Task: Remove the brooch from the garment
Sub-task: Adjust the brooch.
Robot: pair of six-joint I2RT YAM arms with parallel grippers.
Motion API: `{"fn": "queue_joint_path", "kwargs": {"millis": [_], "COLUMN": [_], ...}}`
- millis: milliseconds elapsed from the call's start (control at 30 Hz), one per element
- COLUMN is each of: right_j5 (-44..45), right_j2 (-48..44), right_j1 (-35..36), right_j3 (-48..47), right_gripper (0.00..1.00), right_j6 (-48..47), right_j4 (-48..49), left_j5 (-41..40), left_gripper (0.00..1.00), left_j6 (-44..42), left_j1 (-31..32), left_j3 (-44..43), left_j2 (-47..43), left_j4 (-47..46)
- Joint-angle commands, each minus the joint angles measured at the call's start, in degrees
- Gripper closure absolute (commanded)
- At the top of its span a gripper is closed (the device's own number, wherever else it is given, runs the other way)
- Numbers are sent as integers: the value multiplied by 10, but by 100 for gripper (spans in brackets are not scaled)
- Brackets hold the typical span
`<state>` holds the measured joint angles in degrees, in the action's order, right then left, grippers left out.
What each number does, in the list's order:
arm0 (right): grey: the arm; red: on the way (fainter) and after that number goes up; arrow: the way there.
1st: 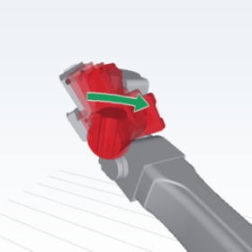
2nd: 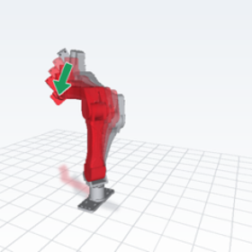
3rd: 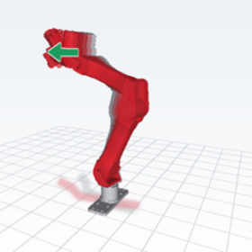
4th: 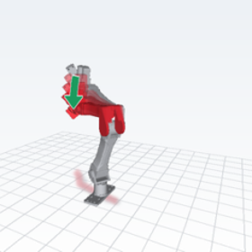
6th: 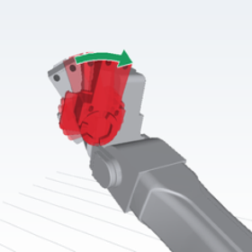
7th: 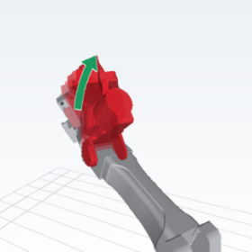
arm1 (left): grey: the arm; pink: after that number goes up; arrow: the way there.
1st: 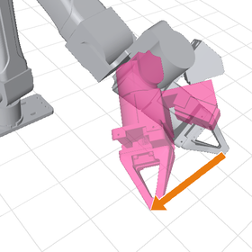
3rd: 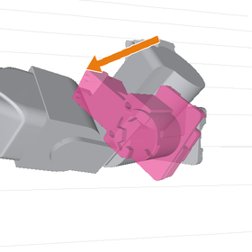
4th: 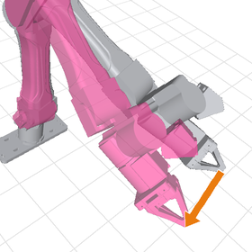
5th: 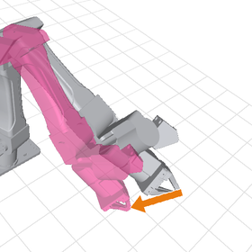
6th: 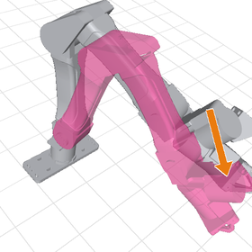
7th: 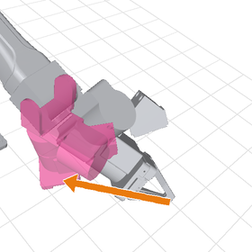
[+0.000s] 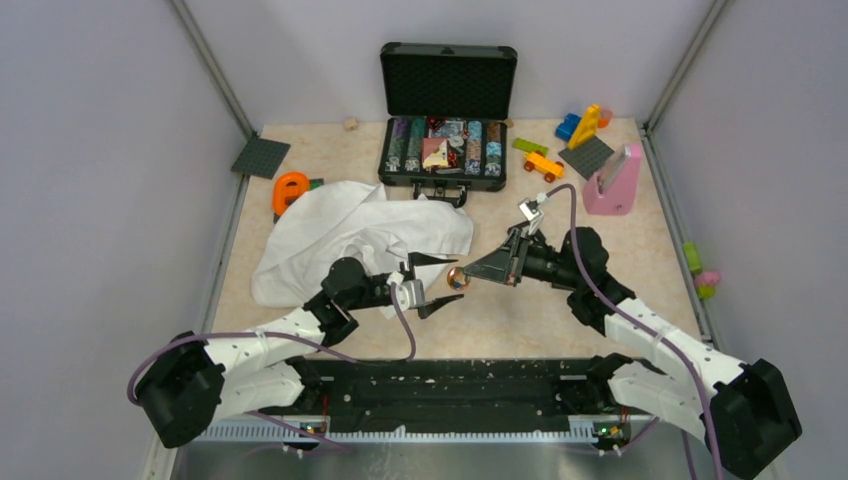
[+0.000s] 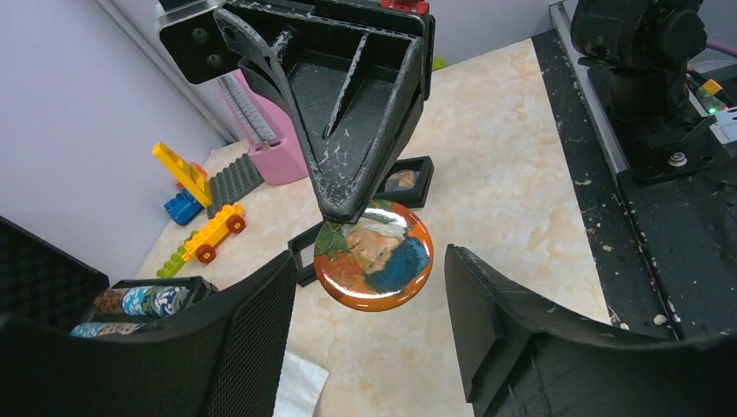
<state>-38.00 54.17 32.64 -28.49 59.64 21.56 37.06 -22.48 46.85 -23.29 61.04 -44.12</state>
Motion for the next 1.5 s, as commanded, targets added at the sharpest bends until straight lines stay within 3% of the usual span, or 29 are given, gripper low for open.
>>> {"fn": "queue_joint_path", "kwargs": {"millis": [0, 267, 500, 800, 1233, 1467], "right_j5": [2, 2, 3, 2, 3, 22], "right_j2": [5, 4, 5, 7, 8, 2], "right_j1": [8, 10, 12, 15, 17, 17], "right_j3": [0, 2, 1, 2, 2, -2], "right_gripper": [100, 100, 100, 100, 100, 65], "right_j6": [-7, -6, -4, -1, 3, -26], "right_j4": [35, 38, 38, 43, 48, 4], "left_j5": [11, 26, 40, 37, 33, -11], "left_gripper": [31, 31, 40, 34, 51, 52], "left_j6": [7, 10, 9, 9, 4, -15], "left_j1": [2, 2, 2, 2, 2, 2], "left_j3": [-20, -20, -24, -20, -22, -9], "left_j2": [0, -4, -2, -4, -9, -18], "left_j4": [-37, -37, -36, -42, -33, 3]}}
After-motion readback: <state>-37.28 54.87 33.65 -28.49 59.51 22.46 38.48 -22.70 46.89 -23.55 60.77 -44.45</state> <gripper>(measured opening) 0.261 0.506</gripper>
